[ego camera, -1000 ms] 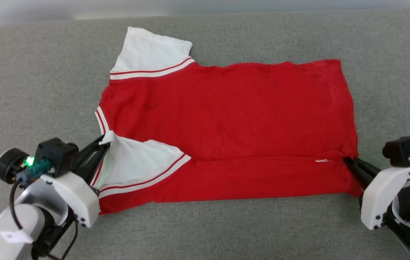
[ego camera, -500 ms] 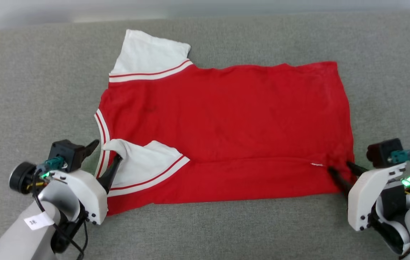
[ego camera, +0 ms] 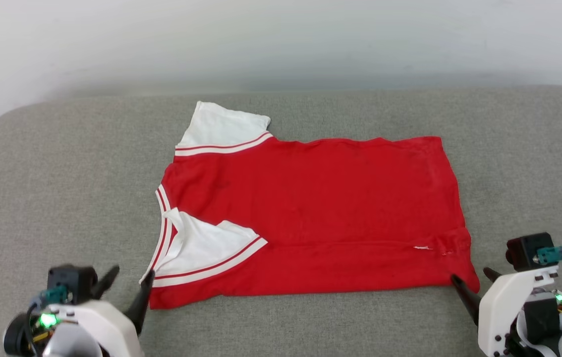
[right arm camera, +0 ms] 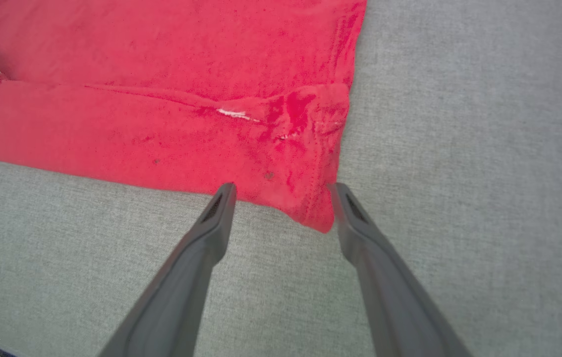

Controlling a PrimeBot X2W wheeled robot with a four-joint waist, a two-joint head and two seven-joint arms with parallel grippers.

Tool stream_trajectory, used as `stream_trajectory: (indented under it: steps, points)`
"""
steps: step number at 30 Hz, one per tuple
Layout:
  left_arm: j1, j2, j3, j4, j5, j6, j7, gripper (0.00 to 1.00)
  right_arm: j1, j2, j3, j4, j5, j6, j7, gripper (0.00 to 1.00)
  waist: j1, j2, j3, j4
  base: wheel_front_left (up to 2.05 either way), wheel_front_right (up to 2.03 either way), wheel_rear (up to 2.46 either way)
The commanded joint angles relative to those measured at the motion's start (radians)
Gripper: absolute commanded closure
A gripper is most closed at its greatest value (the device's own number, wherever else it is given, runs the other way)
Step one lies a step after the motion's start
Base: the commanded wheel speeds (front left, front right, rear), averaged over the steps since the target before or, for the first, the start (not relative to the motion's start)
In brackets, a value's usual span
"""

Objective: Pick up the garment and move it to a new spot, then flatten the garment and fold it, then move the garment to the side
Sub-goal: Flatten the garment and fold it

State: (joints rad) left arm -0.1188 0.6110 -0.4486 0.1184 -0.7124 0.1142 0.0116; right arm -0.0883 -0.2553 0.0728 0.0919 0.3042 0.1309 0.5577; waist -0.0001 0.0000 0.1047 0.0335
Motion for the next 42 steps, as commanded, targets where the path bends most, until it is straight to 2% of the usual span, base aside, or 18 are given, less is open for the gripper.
stream_trajectory:
  steps: [1,8,14,27,31,32,34,37,42]
  points:
    - [0.035,0.007,0.007,-0.03,-0.011,0.022,0.016,0.0,0.023,0.018,-0.023,-0.022,-0.019,-0.001,0.014,0.0,0.0001,0.0,-0.017,0.0,0.0,0.0,0.0]
    - [0.159,0.032,0.009,-0.176,-0.045,0.12,0.104,0.0,0.116,0.115,-0.09,-0.137,-0.067,0.0,0.093,0.0,0.0001,0.0,-0.003,-0.017,0.0,0.0,0.0]
    - [0.151,0.022,0.015,-0.187,-0.038,0.166,0.121,0.0,0.133,0.172,-0.106,-0.22,-0.066,0.0,0.108,0.0,0.0001,0.0,0.049,-0.04,0.0,0.0,0.0]
    - [0.093,0.025,0.0,-0.036,-0.014,0.188,0.153,0.0,0.096,0.197,-0.108,-0.258,-0.088,0.0,0.085,0.0,0.0001,0.0,0.143,-0.078,0.0,0.0,0.0]
    - [0.103,0.005,-0.046,0.025,-0.031,0.157,0.198,0.0,0.088,0.199,-0.104,-0.257,-0.082,0.0,0.075,0.0,0.0001,0.0,0.152,-0.082,0.0,0.0,0.0]
    - [0.105,-0.001,-0.056,0.035,-0.033,0.146,0.206,0.27,0.089,0.199,-0.103,-0.257,-0.082,0.0,0.073,0.0,0.0001,0.0,0.152,-0.082,0.0,0.0,0.0]
    - [0.101,-0.014,-0.078,0.045,-0.035,0.121,0.21,1.0,0.082,0.193,-0.1,-0.258,-0.09,0.0,0.069,0.0,0.0001,0.0,0.149,-0.079,0.0,0.0,0.0]
    - [0.081,-0.034,-0.083,0.033,-0.034,0.082,0.161,1.0,0.074,0.158,-0.083,-0.259,-0.113,0.0,0.067,0.0,0.0001,0.0,0.134,-0.07,0.0,0.0,0.0]
    - [0.062,-0.03,-0.075,0.019,-0.016,0.076,0.116,1.0,0.057,0.113,-0.088,-0.233,-0.138,0.0,0.084,0.0,0.0001,0.0,0.098,-0.042,0.0,0.0,0.0]
